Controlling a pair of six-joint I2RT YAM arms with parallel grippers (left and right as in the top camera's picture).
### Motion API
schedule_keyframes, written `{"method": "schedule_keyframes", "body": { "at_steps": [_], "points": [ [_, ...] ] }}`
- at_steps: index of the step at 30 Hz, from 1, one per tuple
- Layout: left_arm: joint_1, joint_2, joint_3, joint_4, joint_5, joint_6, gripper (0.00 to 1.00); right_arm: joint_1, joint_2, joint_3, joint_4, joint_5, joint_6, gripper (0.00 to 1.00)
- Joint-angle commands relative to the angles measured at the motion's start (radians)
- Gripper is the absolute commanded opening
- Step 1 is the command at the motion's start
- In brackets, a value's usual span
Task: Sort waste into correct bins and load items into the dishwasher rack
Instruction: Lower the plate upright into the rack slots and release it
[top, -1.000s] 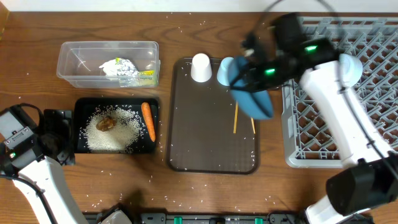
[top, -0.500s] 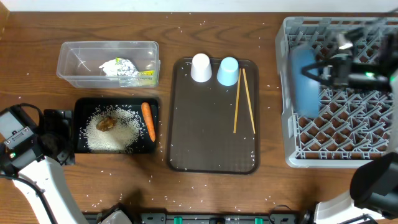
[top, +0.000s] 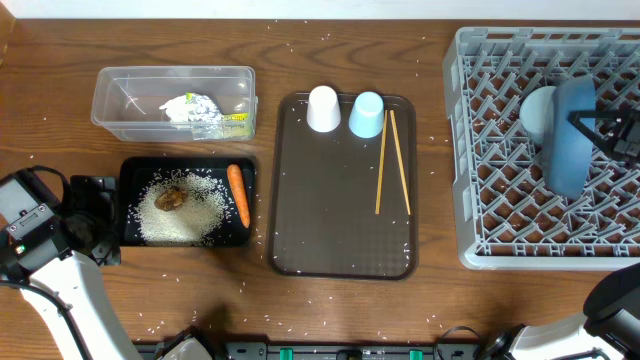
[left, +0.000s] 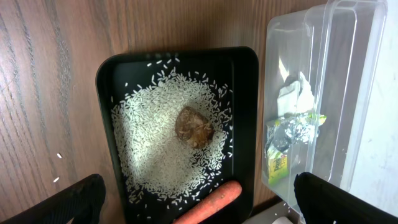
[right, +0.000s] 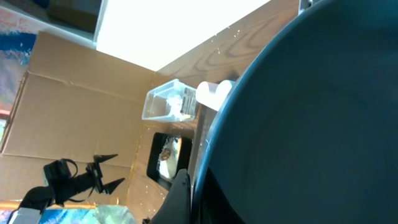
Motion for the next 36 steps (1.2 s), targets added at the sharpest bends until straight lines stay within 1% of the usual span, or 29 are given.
{"method": "schedule_keyframes", "body": {
  "at_steps": [1,7,10,18,28,29,33,36],
  "points": [
    [0.003,-0.002,0.002,-0.003,-0.009,0.016,0.98,-0.006,-0.025,-0.01,-0.011,-0.027,-0.038,0.01],
    [0.003,-0.002,0.002,-0.003,-0.009,0.016,0.98,0.002,-0.025,-0.04,-0.052,-0.035,-0.095,0.01],
    [0.003,-0.002,0.002,-0.003,-0.009,0.016,0.98,0.002,-0.025,-0.089,-0.051,-0.034,-0.123,0.01],
    [0.003,-0.002,0.002,-0.003,-0.009,0.016,0.98,-0.005,-0.024,-0.252,0.03,-0.08,-0.136,0.01],
    [0.003,-0.002,0.002,-0.003,-0.009,0.016,0.98,-0.089,-0.024,-0.229,0.031,-0.1,-0.106,0.01],
    [0.003,-0.002,0.002,-0.003,-0.009,0.016,0.98,-0.101,-0.024,-0.224,0.03,-0.098,-0.105,0.02],
    [0.003,-0.002,0.002,-0.003,-0.009,0.016,0.98,-0.135,-0.025,-0.208,0.031,-0.046,-0.06,0.11],
    [0.003,-0.002,0.002,-0.003,-0.009,0.016,0.98,-0.151,-0.025,-0.196,0.034,0.012,-0.013,0.12]
  ]
}}
